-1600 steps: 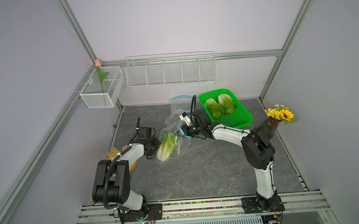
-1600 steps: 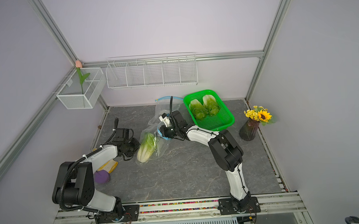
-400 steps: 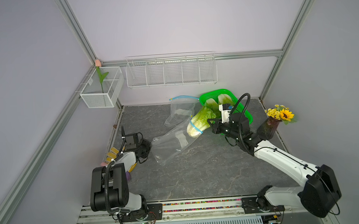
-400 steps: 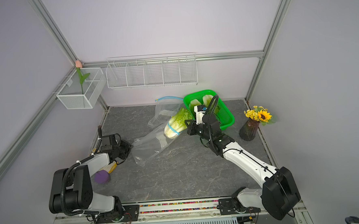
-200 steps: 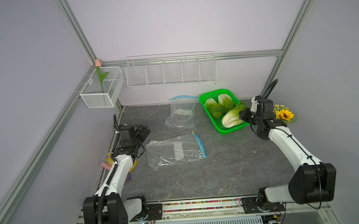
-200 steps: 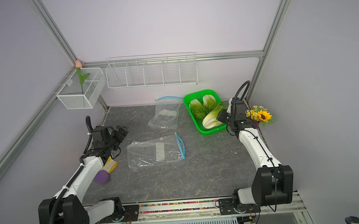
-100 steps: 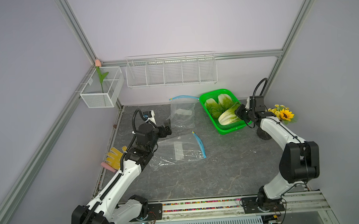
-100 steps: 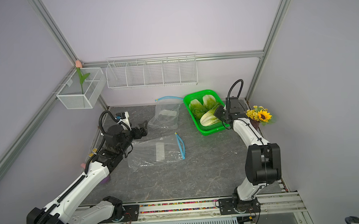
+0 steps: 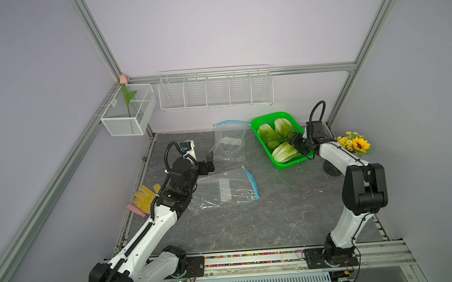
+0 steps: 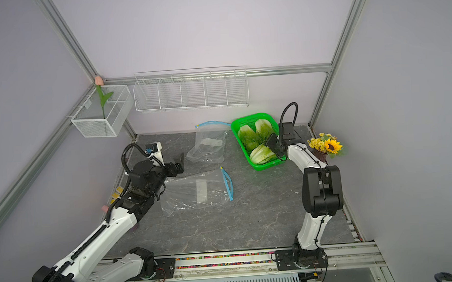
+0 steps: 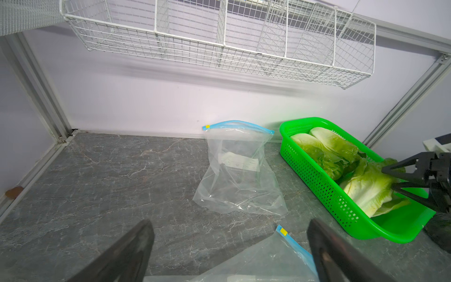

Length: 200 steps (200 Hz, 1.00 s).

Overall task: Open the zip-top bag and take out the chinese cabbages
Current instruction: Place the Chinese cabbage in the basket.

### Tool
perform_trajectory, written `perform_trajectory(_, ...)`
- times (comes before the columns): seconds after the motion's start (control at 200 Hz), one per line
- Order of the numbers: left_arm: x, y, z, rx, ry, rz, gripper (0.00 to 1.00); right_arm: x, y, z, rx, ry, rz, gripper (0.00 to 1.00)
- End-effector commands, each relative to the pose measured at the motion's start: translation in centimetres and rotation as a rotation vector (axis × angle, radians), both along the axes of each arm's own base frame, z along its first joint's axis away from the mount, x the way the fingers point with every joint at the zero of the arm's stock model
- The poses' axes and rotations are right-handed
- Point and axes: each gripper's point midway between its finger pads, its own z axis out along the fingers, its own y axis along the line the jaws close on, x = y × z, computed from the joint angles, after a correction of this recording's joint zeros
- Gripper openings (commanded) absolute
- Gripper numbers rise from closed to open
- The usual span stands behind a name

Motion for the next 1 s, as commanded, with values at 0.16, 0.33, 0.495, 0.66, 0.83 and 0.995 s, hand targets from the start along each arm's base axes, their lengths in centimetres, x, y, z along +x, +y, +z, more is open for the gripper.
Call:
perform_trajectory(0.16, 0.1, 2.8, -0.6, -0.018, -0.005, 0.166, 1.00, -2.4, -1.0, 5.8, -0.174, -0.141, 0.086, 0.95)
perform_trajectory(0.33, 0.0, 5.0, -2.1, 0.020, 0.013, 0.262, 1.00, -5.2, -0.5, 7.5, -0.260, -0.274, 0.201, 0.95)
perform_trajectory(0.495, 0.1, 7.7, -4.2, 0.026, 0.065, 0.347, 0.99, -8.4, -0.8, 8.5, -0.443, -0.425, 0.280, 0.89)
perform_trajectory(0.66, -0.7, 10.9, -6.8, 0.117, 0.101, 0.464, 1.00, -12.1, -3.4, 6.3, -0.653, -0.433, 0.259, 0.89)
perform_trajectory(0.83, -2.0, 13.1, -9.1, 0.201, 0.103, 0.539, 0.98, -14.0, -6.0, 2.8, -0.733, -0.424, 0.167, 0.89)
perform_trajectory(0.995, -1.7, 14.7, -11.0, 0.215, 0.102, 0.542, 0.98, -13.7, -7.2, -0.1, -0.758, -0.461, 0.085, 0.89)
